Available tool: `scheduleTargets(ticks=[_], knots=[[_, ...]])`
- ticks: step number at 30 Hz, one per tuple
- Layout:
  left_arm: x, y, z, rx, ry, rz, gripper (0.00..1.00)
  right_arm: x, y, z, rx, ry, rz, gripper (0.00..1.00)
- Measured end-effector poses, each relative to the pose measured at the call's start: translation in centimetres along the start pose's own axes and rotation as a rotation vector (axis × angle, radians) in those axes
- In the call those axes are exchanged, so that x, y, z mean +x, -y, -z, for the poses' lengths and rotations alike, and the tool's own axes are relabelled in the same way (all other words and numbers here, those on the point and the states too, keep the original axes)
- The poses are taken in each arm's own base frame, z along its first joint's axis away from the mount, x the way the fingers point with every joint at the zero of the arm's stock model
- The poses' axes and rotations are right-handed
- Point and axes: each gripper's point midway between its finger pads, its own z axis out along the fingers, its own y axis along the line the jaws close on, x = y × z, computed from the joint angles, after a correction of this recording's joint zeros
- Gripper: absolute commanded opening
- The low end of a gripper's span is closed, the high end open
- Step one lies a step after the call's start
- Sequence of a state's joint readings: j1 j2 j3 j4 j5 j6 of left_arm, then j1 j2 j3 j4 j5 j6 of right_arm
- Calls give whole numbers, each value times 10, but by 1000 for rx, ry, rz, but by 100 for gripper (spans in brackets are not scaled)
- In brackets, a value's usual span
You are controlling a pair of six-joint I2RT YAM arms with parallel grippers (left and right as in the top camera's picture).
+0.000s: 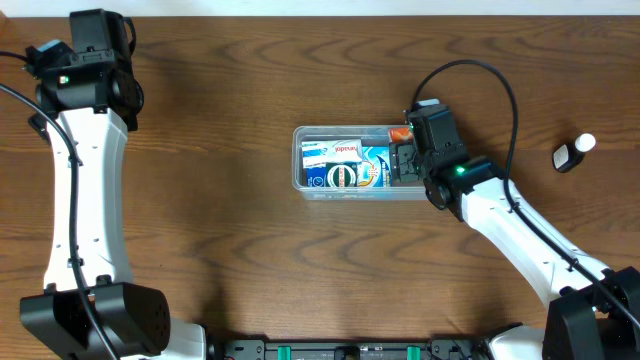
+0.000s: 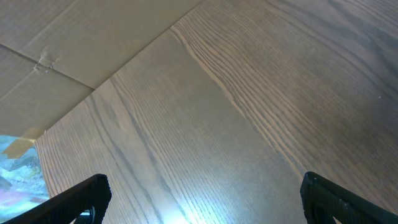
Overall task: Pack container
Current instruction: 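Lower the red box into the container's right end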
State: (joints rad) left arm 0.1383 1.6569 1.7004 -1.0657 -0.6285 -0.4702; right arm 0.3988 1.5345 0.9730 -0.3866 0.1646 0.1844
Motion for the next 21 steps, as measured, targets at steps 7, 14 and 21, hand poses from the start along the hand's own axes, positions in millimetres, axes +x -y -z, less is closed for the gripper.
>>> scheduleTargets(ticks=[7,14,21], knots=[[0,0,0,0,0,0,98,8,-9,0,-56,-30,204,80],[0,0,0,0,0,0,98,21,-8,1,-75,-71,563,84],[0,0,0,0,0,0,98,22,-6,2,-87,-70,901,85]])
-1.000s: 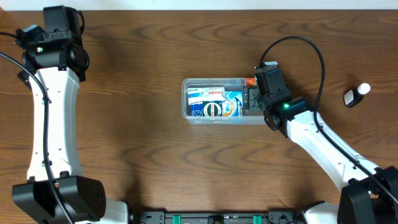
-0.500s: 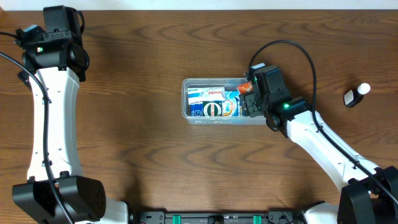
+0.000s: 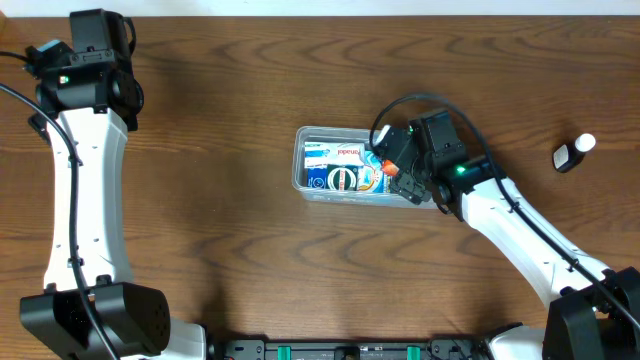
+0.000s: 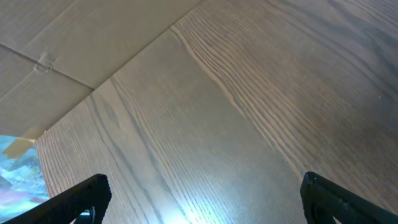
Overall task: Pack container
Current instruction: 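Lower the red box into the container's right end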
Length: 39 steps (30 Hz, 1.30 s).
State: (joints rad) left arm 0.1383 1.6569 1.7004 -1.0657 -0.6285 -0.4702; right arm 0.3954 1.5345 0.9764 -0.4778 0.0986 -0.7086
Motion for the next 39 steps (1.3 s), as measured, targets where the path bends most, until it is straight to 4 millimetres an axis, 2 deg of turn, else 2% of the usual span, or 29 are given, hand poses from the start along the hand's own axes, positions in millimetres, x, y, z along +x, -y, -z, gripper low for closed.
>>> scheduleTargets(ticks=[4,12,22,30,39], knots=[[0,0,0,0,0,0,98,2,6,0,12,1,108,87],[0,0,0,0,0,0,98,20,25,-2,37,-27,128,90],[0,0,0,0,0,0,98,13,18,-2,-3,17,143,92],[0,0,0,0,0,0,98,13,16,-2,-13,18,146,99],[0,0,0,0,0,0,98,14,15,-2,-19,16,147,99]])
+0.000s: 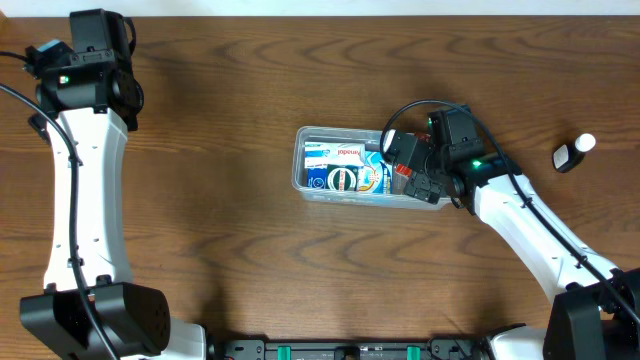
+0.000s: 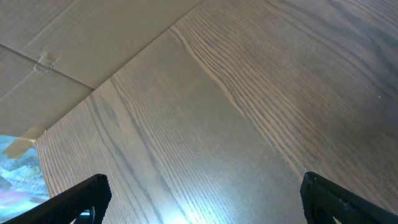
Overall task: Pack container
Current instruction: 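Lower the red box into the container's right end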
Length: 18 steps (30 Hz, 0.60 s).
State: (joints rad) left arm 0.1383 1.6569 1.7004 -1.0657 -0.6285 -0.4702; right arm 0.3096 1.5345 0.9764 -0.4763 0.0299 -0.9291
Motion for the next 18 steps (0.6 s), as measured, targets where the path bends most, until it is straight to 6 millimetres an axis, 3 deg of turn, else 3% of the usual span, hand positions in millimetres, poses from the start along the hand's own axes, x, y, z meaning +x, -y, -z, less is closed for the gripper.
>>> scheduleTargets(ticks=[7,18], knots=[[0,0,0,0,0,0,98,-4,-3,0,-18,22,0,99],[0,0,0,0,0,0,98,-25,-13,2,-85,144,1,98]])
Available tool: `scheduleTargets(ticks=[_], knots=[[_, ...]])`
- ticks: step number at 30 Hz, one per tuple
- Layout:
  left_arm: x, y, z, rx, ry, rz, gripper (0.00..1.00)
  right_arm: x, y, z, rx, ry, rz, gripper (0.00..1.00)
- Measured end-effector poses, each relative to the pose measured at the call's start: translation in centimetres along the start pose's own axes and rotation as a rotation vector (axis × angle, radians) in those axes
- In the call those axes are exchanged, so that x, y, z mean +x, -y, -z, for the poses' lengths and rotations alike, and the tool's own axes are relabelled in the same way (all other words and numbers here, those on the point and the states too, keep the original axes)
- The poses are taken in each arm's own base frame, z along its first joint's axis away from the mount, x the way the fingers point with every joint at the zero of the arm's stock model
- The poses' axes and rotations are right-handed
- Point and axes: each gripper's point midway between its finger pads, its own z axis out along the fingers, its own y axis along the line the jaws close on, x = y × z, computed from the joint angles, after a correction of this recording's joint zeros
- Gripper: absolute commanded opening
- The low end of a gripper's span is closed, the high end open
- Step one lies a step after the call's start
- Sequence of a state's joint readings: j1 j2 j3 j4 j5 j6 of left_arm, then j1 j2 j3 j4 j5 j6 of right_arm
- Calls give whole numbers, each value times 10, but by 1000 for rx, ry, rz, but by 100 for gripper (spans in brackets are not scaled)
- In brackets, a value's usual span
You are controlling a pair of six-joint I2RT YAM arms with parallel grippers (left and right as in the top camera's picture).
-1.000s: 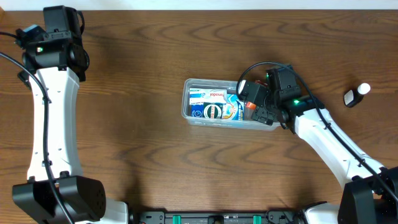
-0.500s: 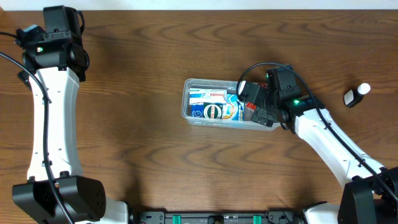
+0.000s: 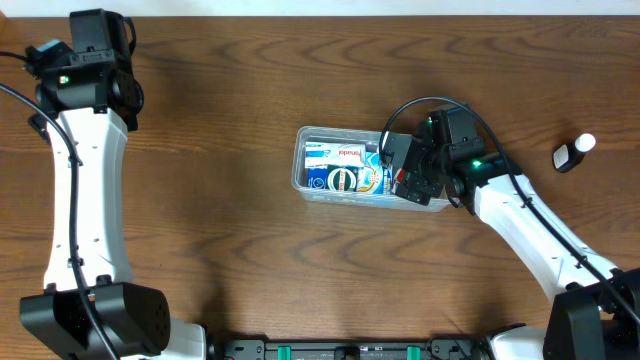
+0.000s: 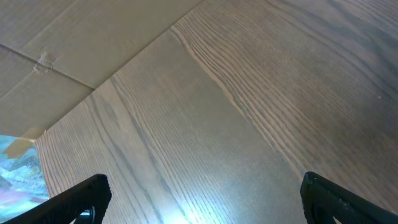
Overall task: Pack container
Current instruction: 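Lower the red box into the container's right end, then open the right gripper and release the red box in the container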
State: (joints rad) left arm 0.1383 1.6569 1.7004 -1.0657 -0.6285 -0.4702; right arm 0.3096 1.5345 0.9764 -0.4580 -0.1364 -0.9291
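Observation:
A clear plastic container [image 3: 312,170] lies at the table's middle with blue and white packets [image 3: 345,168] inside. A small orange-red item [image 3: 385,160] shows at its right end. My right gripper [image 3: 403,170] hangs over that right end, its fingers pointing into the container; whether they are apart or hold anything is hidden by its own body. My left gripper [image 3: 97,30] is at the far left corner. In the left wrist view the left gripper [image 4: 204,199] is open over bare wood, its fingertips [image 4: 87,193] wide apart.
A small black bottle with a white cap [image 3: 573,152] lies at the far right of the table. Brown cardboard [image 4: 56,37] shows beyond the table edge in the left wrist view. The right arm's cable [image 3: 420,105] loops above the container.
My right gripper has shifted slightly left and tilted a little over the container's right end. The left arm has not moved.
My right gripper was at the container's right end with an orange item at the far right corner. Then it was turned over the container with the orange item beneath it. Later it stood a little to the right, and it remains over that end now.

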Motion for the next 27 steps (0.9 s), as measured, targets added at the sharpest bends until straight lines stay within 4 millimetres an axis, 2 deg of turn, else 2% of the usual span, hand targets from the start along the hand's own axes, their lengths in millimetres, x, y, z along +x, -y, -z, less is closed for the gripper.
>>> scheduleTargets(ticks=[2,5,6,7,9,10,13,19,23,27], knots=[[0,0,0,0,0,0,98,-1,-1,0,-4,6,0,98],[0,0,0,0,0,0,98,-4,2,0,5,20,-1,90],[0,0,0,0,0,0,98,-7,5,0,18,32,-9,76],[0,0,0,0,0,0,98,-12,11,1,41,52,-30,49],[0,0,0,0,0,0,98,-22,23,2,83,100,-98,10],[0,0,0,0,0,0,98,-27,28,3,101,122,-132,1],[0,0,0,0,0,0,98,-40,39,7,122,194,-314,1],[0,0,0,0,0,0,98,-40,35,6,67,211,-648,1],[0,0,0,0,0,0,98,-37,22,2,26,185,-745,1],[0,0,0,0,0,0,98,-40,3,-2,-23,154,-765,1]])
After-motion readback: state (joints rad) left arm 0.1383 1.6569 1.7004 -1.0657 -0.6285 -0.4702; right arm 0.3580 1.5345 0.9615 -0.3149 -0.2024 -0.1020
